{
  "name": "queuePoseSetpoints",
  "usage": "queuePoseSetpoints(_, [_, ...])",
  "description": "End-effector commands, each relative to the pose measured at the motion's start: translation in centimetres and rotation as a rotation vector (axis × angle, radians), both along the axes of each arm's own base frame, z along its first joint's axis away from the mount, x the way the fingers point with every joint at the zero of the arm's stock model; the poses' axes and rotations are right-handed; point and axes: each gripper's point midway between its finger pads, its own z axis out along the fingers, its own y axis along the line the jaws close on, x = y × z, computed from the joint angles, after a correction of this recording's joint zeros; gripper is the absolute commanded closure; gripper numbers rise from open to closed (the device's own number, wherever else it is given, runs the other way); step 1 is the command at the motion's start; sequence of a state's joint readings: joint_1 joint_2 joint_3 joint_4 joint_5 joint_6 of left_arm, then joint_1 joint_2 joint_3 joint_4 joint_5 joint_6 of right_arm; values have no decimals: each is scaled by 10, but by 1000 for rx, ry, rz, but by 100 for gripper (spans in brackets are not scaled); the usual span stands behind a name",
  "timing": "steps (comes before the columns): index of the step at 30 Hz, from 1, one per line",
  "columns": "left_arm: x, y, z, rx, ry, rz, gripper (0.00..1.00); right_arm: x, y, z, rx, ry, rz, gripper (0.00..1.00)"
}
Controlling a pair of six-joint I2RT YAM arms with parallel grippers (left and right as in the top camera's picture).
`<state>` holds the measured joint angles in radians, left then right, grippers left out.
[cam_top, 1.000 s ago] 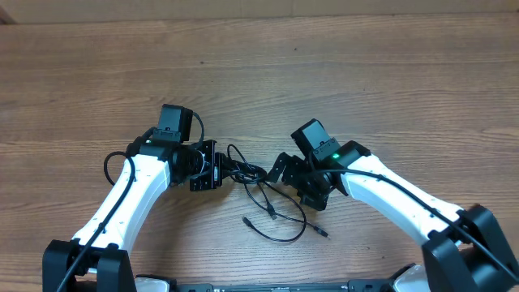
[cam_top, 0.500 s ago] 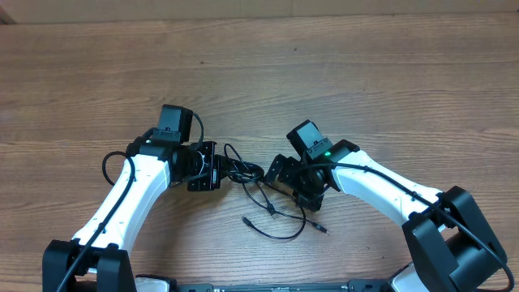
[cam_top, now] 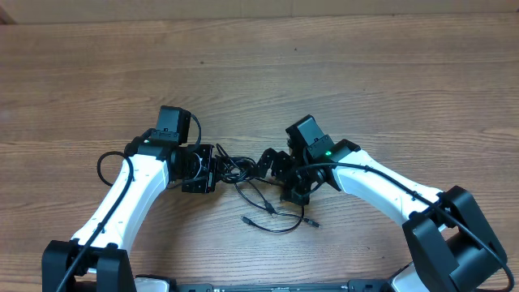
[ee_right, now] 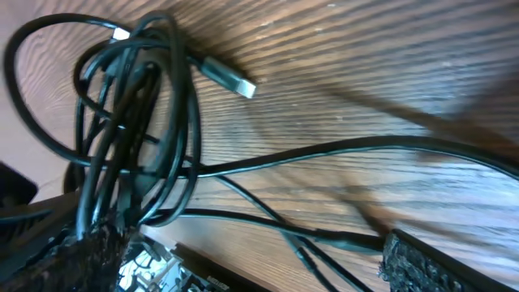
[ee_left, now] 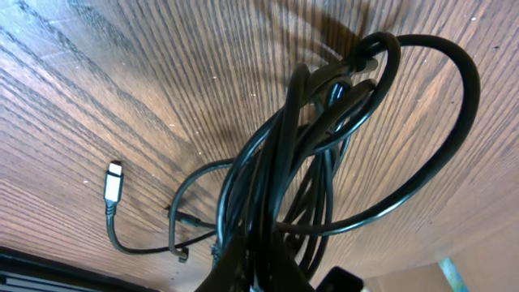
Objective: Untangle cables
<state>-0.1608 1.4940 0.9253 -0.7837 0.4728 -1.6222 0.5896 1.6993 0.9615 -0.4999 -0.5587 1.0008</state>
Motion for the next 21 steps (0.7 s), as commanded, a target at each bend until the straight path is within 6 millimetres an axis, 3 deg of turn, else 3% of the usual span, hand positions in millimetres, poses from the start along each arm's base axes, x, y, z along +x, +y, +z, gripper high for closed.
queuePoseSetpoints(1, [5, 1, 11, 6, -48, -22, 96, 1, 4, 3, 31, -8, 16, 0])
queuePoseSetpoints(8, [2, -5, 11, 1, -48, -42, 96, 6, 8, -1, -17, -79, 16, 0])
queuePoseSetpoints(16, [3, -2, 10, 20, -59, -52, 96, 12, -44, -24, -224, -38, -80, 0])
queuePoseSetpoints(18, [5, 3, 7, 61, -77, -70, 95, 21, -56, -25, -238, -58, -86, 0])
queuePoseSetpoints(19, [5, 5, 7, 73, -85, -80, 92, 24, -60, -25, -240, -55, -97, 0])
queuePoseSetpoints(21, [6, 7, 5, 94, -104, -111, 71, 28, -68, -26, -243, -59, -104, 0])
